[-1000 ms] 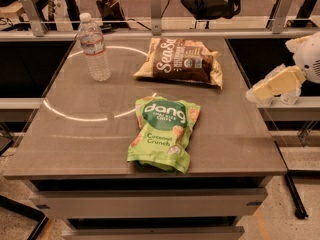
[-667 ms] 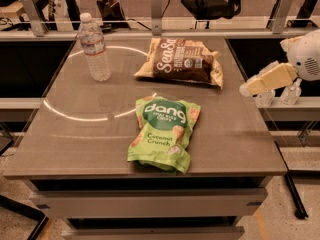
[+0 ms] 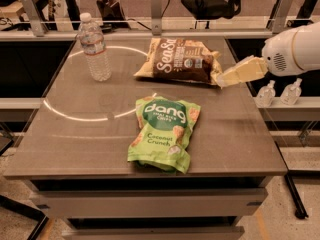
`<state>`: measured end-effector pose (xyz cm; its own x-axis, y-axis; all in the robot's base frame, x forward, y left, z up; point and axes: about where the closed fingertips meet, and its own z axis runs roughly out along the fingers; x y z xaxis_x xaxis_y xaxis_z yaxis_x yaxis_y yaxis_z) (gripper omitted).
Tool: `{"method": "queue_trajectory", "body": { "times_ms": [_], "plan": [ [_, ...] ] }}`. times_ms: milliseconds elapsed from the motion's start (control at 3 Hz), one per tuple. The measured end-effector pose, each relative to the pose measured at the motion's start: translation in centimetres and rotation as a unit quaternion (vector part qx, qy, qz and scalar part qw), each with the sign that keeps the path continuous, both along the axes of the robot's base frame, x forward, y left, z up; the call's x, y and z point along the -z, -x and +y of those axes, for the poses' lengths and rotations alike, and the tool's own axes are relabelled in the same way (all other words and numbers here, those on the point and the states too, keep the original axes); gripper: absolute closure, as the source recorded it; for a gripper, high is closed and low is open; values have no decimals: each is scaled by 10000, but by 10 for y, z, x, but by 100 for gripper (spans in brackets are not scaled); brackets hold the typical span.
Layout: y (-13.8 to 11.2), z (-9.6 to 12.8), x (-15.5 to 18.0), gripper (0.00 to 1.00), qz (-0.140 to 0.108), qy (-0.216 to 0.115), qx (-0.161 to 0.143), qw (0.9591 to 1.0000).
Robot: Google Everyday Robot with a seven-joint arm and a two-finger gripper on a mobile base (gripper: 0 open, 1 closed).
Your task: Pick brown chip bag
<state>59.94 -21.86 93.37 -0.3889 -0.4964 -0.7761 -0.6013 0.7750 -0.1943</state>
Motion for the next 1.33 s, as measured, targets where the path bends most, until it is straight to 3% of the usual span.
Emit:
{"method": "queue_trajectory", "body": {
  "times_ms": [333, 1333],
  "plan": [
    [-15, 9, 8, 0, 14, -127, 253, 9996],
    [-54, 42, 35, 0, 102, -354, 67, 9993]
  ]
}}
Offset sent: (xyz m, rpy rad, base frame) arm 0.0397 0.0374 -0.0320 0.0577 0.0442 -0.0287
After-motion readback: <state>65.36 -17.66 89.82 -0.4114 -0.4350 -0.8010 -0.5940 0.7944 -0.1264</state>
